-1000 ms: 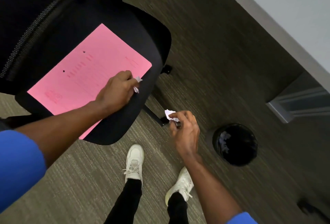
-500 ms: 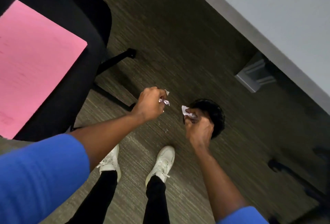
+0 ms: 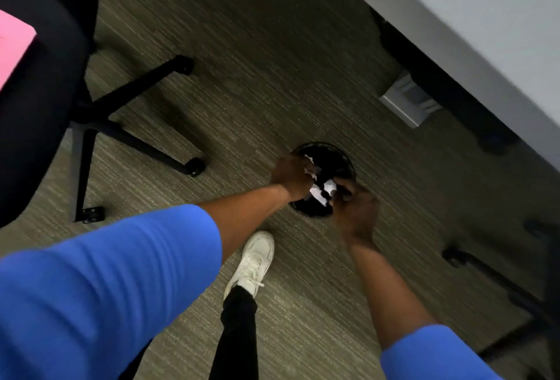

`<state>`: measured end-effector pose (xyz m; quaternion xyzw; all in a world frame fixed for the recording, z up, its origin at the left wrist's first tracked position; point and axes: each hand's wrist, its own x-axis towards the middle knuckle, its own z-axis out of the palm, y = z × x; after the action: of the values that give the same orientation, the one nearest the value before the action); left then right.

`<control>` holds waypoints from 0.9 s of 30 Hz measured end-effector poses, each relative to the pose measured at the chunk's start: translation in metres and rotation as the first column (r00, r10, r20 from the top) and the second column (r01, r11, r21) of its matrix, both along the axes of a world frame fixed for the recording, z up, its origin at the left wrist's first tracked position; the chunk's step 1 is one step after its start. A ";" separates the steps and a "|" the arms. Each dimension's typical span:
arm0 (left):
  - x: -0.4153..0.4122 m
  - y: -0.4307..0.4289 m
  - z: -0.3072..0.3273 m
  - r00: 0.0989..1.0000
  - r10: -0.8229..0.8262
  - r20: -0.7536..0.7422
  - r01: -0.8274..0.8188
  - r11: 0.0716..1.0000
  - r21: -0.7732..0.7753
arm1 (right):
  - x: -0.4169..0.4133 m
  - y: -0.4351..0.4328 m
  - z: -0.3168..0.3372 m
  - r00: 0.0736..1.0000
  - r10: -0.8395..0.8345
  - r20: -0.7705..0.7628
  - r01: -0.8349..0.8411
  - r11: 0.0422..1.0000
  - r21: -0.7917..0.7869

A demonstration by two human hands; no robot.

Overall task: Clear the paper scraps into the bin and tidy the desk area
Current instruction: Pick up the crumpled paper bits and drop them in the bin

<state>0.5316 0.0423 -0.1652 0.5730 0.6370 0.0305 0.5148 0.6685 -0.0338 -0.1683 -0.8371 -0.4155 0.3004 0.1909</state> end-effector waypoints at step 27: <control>-0.249 0.021 0.066 0.986 0.042 -0.163 -0.030 0.997 0.074 | -0.170 0.032 0.066 0.966 0.227 -0.123 -0.233 0.972 -0.037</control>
<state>0.2826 0.0629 -0.0994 0.5800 0.6860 0.0151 0.4391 0.4988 -0.0023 -0.1020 -0.7685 -0.4900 0.3802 0.1574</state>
